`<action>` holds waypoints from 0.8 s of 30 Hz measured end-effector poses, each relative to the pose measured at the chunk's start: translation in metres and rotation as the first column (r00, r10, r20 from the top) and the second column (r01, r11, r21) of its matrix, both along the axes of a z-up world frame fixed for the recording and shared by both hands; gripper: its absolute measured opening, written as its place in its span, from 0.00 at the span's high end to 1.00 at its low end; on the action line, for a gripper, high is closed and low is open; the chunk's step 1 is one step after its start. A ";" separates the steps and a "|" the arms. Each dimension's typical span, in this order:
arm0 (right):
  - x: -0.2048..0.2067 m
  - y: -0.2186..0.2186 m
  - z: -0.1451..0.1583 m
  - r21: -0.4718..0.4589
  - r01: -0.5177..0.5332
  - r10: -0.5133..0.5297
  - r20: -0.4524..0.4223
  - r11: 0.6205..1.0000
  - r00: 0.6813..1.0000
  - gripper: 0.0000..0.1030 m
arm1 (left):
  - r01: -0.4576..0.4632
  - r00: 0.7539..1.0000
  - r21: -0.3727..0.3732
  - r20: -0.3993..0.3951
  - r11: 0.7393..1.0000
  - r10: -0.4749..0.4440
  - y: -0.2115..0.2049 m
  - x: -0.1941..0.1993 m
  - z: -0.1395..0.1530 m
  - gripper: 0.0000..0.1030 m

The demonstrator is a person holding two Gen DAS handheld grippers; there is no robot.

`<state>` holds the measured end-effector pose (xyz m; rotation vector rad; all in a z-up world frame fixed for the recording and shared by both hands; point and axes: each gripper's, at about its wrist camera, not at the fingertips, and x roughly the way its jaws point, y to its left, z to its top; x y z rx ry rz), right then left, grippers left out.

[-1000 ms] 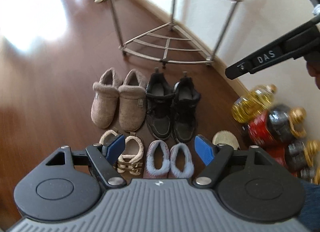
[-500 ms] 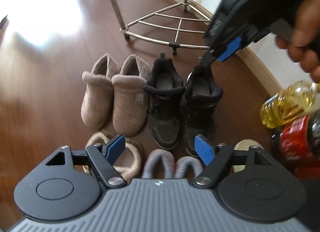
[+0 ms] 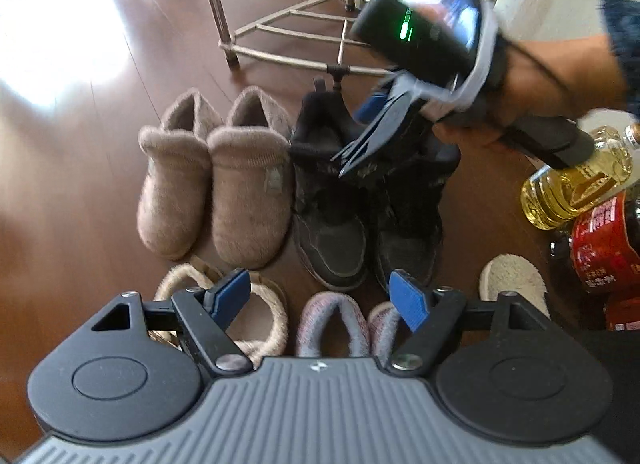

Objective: Organize scattered shoes
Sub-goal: 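Grasp both black sneakers by their adjacent heel collars with the right tool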

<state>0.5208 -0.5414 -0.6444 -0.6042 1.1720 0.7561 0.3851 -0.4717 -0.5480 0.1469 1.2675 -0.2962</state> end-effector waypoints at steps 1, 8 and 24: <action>-0.004 0.006 -0.008 -0.020 -0.063 0.063 0.014 0.998 0.998 0.53 | 0.002 1.000 -0.004 -0.008 1.000 -0.002 0.000 -0.002 -0.004 0.24; -0.012 0.018 -0.039 -0.074 -0.112 0.113 0.000 0.991 0.994 0.86 | 0.007 0.999 -0.030 -0.047 1.000 -0.009 -0.001 -0.011 -0.024 0.24; 0.003 -0.022 0.005 0.083 0.234 -0.224 -0.114 0.969 0.968 0.72 | -0.016 0.998 -0.036 -0.065 0.999 0.013 -0.020 0.010 -0.044 0.24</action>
